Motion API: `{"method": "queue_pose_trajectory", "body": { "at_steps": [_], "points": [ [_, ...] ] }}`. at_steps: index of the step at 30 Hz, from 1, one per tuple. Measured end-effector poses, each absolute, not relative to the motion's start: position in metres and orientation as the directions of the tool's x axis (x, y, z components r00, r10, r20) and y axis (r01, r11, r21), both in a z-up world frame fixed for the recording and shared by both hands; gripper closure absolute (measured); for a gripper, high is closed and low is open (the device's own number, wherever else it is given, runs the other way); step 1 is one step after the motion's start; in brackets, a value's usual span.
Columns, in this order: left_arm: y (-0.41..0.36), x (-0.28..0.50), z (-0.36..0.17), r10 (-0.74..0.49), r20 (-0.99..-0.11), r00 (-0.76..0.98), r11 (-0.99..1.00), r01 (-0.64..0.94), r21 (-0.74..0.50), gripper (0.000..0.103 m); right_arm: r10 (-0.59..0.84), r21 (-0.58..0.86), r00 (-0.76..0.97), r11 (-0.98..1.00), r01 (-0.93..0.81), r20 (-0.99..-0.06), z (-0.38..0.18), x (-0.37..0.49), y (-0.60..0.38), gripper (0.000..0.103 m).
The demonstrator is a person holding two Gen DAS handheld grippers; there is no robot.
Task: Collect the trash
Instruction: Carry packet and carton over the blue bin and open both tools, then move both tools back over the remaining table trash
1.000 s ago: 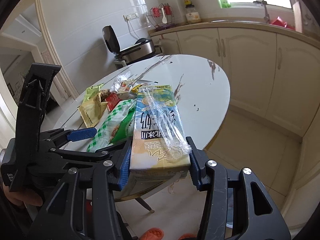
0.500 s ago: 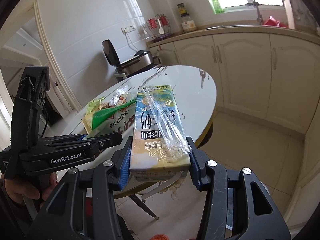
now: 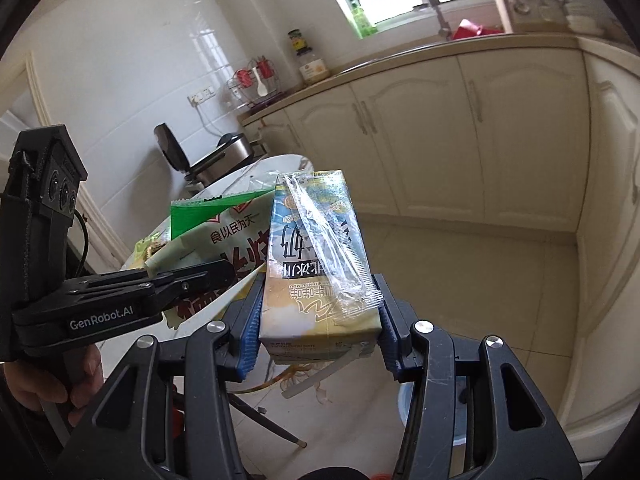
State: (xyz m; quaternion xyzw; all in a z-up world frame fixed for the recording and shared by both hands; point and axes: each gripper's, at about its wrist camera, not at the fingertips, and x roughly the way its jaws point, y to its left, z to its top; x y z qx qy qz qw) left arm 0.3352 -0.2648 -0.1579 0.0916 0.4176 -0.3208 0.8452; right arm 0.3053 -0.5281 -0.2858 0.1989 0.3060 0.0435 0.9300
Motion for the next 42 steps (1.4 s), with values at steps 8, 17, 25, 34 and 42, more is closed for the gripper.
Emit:
{"method": "queue_pose_trajectory", "body": {
  "at_steps": [8, 17, 25, 34, 42],
  "points": [
    [-0.357, 0.367, -0.22, -0.427, -0.853, 0.301, 0.712, 0.693, -0.112, 0.09, 0.1, 0.401, 0.757, 0.888, 0.225, -0.646, -0.34, 0.293, -0.592, 0.057],
    [-0.411, 0.409, -0.279, -0.361, -0.891, 0.274, 0.708, 0.703, -0.07, 0.04, 0.077, 0.396, 0.67, 0.853, 0.339, -0.738, -0.403, 0.301, -0.63, 0.057],
    [-0.396, 0.428, -0.275, -0.352, -0.879, 0.321, 0.746, 0.664, -0.056, 0.038, 0.111, 0.414, 0.62, 0.832, 0.37, -0.777, -0.437, 0.313, -0.63, 0.053],
    [-0.36, 0.39, -0.212, -0.431, -0.793, 0.429, 0.724, 0.69, -0.021, 0.027, 0.052, 0.369, 0.664, 0.862, 0.348, -0.746, -0.382, 0.301, -0.607, 0.033],
    [-0.281, 0.335, -0.136, -0.495, -0.642, 0.586, 0.765, 0.645, -0.001, 0.007, -0.035, 0.274, 0.791, 0.928, 0.253, -0.611, -0.27, 0.268, -0.543, 0.0]
  ]
}}
